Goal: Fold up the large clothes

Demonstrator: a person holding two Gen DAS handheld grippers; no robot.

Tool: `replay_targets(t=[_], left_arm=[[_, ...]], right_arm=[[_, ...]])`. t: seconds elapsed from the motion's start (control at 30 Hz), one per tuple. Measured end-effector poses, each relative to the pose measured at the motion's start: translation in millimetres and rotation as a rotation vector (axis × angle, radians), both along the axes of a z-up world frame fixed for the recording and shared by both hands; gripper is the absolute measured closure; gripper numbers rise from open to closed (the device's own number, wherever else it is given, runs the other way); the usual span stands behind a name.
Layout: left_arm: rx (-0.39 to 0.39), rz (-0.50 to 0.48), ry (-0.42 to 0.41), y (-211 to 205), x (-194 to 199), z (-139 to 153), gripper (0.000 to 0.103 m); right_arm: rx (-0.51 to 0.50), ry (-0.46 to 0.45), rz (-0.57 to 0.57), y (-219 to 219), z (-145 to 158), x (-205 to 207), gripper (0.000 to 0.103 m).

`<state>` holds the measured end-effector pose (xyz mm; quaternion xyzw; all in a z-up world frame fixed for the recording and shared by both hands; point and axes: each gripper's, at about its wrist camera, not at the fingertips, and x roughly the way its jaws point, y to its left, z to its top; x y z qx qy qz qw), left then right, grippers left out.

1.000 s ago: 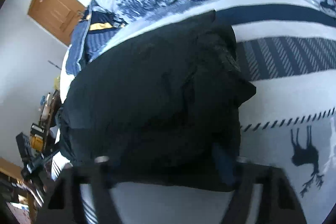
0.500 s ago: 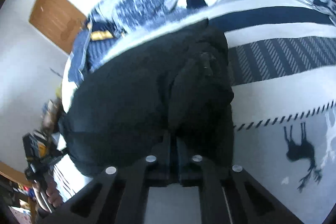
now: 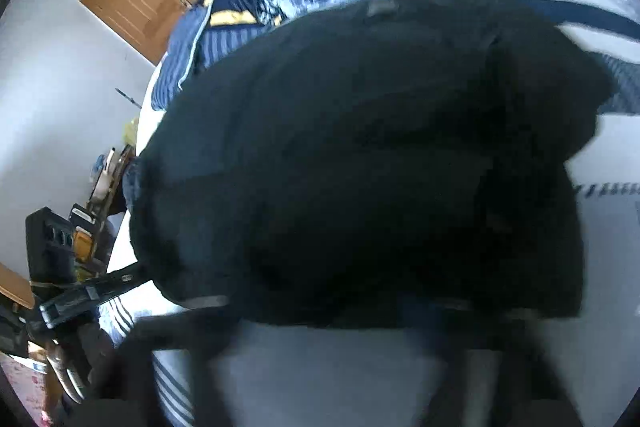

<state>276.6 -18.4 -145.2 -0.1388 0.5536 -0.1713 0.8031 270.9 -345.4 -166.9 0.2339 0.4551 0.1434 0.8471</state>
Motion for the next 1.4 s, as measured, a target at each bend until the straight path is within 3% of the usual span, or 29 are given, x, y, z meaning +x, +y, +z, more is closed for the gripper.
replay_targets(t=[0.03, 0.07, 0.13, 0.2, 0.27, 0.3, 0.33, 0.37, 0.4, 0.43, 0.47, 0.5, 0.53, 0.57, 0.6, 0.73, 0.9, 0.97, 1.17, 1.4], left_arm=[[-0.037, 0.006, -0.03, 5, 0, 9, 0.092], [-0.05, 0.012, -0.056, 9, -2, 15, 0.093], [-0.038, 0.03, -0.07, 13, 1, 13, 0.093], [0.017, 0.033, 0.0, 9, 7, -15, 0.093], [0.011, 0.042, 0.015, 7, 5, -21, 0.09], [0.022, 0.04, -0.004, 6, 1, -15, 0.087], [0.036, 0.034, -0.033, 2, -2, -8, 0.082], [0.041, 0.029, -0.068, 3, -7, 0, 0.061], [0.046, 0.038, -0.101, 4, -16, 6, 0.03], [0.056, 0.06, -0.132, 7, -24, 12, 0.02], [0.061, 0.074, -0.158, 10, -32, 15, 0.016], [0.057, 0.078, -0.174, 11, -39, 18, 0.016], [0.052, 0.092, -0.215, 12, -43, 18, 0.016], [0.051, 0.09, -0.2, 13, -47, 15, 0.016], [0.055, 0.098, -0.185, 14, -51, 15, 0.016], [0.05, 0.116, -0.188, 20, -80, 18, 0.016], [0.142, 0.119, -0.261, 18, -120, 45, 0.016], [0.187, 0.117, -0.317, 17, -140, 64, 0.016], [0.249, 0.107, -0.432, 18, -195, 118, 0.016], [0.299, 0.12, -0.524, 14, -253, 172, 0.016]], right_arm=[[0.031, 0.0, -0.017, -4, 2, -2, 0.09], [0.049, -0.026, -0.018, -5, 8, -6, 0.101], [0.02, -0.108, -0.008, -2, 33, -24, 0.101], [0.008, -0.141, 0.004, 5, 40, -35, 0.101], [-0.051, -0.104, 0.014, 15, 26, -29, 0.101], [-0.132, -0.065, 0.016, 22, 14, -24, 0.101], [-0.146, -0.052, 0.009, 23, 9, -21, 0.099], [-0.115, -0.058, -0.017, 20, 10, -26, 0.099], [-0.06, -0.072, -0.051, 15, 12, -34, 0.099], [-0.039, -0.082, -0.069, 11, 15, -42, 0.096], [-0.045, -0.083, -0.087, 9, 17, -46, 0.093], [-0.067, -0.061, -0.111, 7, 18, -53, 0.076], [-0.07, -0.044, -0.116, 6, 16, -57, 0.036], [-0.06, -0.032, -0.109, 5, 13, -61, 0.019], [-0.052, -0.038, -0.112, 3, 13, -63, 0.015], [-0.122, -0.046, -0.119, 10, 23, -80, 0.015], [-0.228, -0.057, -0.157, 12, 46, -109, 0.015], [-0.27, -0.092, -0.175, 15, 65, -130, 0.015], [-0.219, -0.155, -0.206, 30, 124, -182, 0.015], [-0.372, -0.239, -0.213, 66, 186, -248, 0.015]])
